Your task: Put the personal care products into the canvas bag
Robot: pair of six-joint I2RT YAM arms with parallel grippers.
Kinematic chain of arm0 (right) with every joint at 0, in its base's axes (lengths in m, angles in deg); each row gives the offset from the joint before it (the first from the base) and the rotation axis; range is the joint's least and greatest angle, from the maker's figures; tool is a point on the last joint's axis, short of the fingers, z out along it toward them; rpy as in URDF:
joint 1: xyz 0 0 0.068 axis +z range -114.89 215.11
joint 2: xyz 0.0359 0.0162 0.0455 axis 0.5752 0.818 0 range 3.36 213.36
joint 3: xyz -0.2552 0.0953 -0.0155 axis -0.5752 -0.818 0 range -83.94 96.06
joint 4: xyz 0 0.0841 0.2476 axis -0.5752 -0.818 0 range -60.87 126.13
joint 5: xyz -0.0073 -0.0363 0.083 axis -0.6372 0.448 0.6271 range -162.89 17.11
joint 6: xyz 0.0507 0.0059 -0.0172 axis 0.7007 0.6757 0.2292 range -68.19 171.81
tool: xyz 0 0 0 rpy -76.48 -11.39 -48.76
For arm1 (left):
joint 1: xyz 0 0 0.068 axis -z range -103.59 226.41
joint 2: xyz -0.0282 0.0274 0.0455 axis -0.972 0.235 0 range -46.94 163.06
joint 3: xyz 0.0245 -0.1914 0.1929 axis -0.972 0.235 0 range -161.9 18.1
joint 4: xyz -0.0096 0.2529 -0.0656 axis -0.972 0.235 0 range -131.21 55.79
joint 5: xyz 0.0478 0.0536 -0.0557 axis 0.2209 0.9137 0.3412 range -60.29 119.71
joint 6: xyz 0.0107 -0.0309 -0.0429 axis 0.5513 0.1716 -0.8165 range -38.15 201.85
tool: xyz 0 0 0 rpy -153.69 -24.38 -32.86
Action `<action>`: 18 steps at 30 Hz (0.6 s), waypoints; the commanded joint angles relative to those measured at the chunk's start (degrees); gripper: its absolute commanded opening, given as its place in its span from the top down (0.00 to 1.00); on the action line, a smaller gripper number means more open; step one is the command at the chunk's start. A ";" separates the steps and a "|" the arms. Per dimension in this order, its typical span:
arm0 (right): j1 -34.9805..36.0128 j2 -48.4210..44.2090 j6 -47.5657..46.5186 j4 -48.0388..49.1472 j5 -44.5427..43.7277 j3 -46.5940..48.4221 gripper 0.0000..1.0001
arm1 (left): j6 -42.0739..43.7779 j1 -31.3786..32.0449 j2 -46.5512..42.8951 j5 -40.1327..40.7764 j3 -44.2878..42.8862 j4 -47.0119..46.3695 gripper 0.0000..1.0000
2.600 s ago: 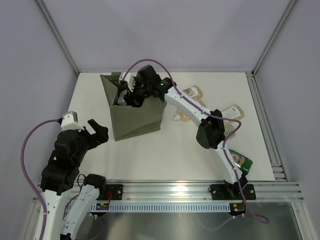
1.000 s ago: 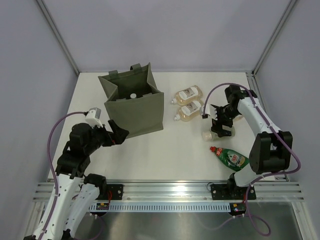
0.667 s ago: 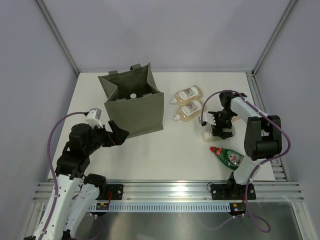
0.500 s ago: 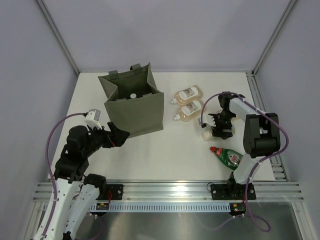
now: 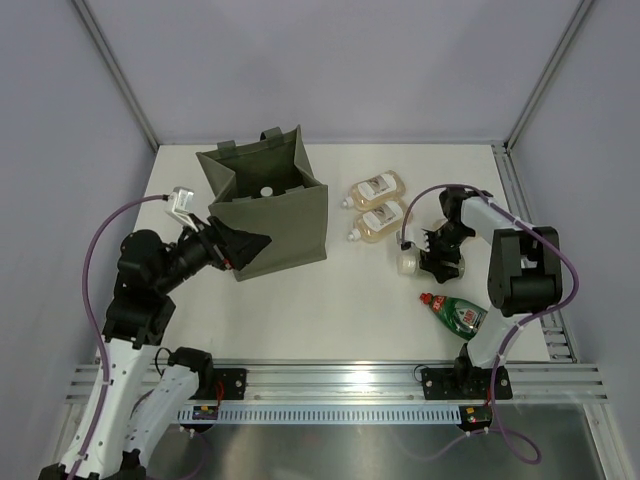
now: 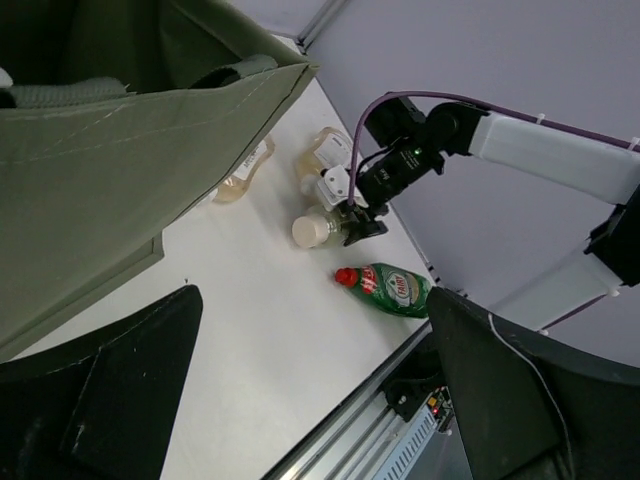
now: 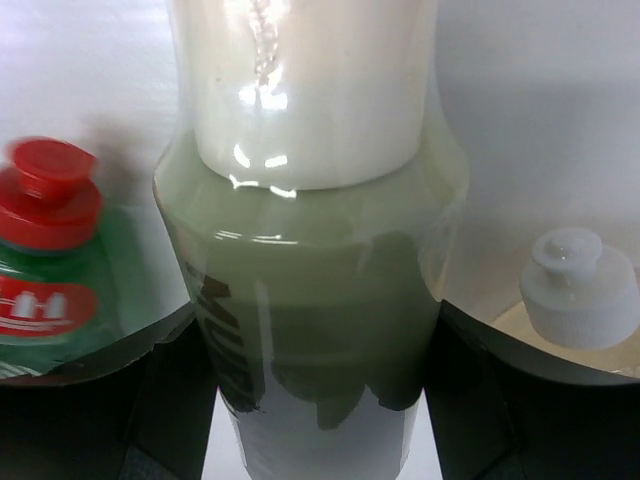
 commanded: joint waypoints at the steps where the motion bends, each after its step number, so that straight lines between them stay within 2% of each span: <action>1: -1.37 -5.15 6.10 -6.73 12.89 5.76 1.00 | -2.54 -0.14 3.19 -4.88 -4.37 -5.73 0.01; 8: -2.34 -8.32 17.52 -15.97 30.47 14.38 1.00 | -2.10 -0.06 4.87 -4.36 -6.84 -6.25 0.01; 12: -2.26 -8.15 27.35 -18.00 46.08 20.08 1.00 | -2.10 -0.06 4.96 -4.09 -6.57 -6.08 0.01; 15: -0.95 -7.88 43.68 -12.48 53.23 26.32 1.00 | -1.57 -0.06 5.13 -3.56 -6.83 -5.38 0.01; 16: 0.11 -7.88 54.08 -6.45 53.43 29.73 1.00 | -1.31 -0.06 5.22 -3.47 -6.92 -5.03 0.01; 18: 3.79 -7.88 64.33 2.60 51.15 35.35 1.00 | -0.52 -0.06 5.39 -2.95 -7.45 -3.80 0.01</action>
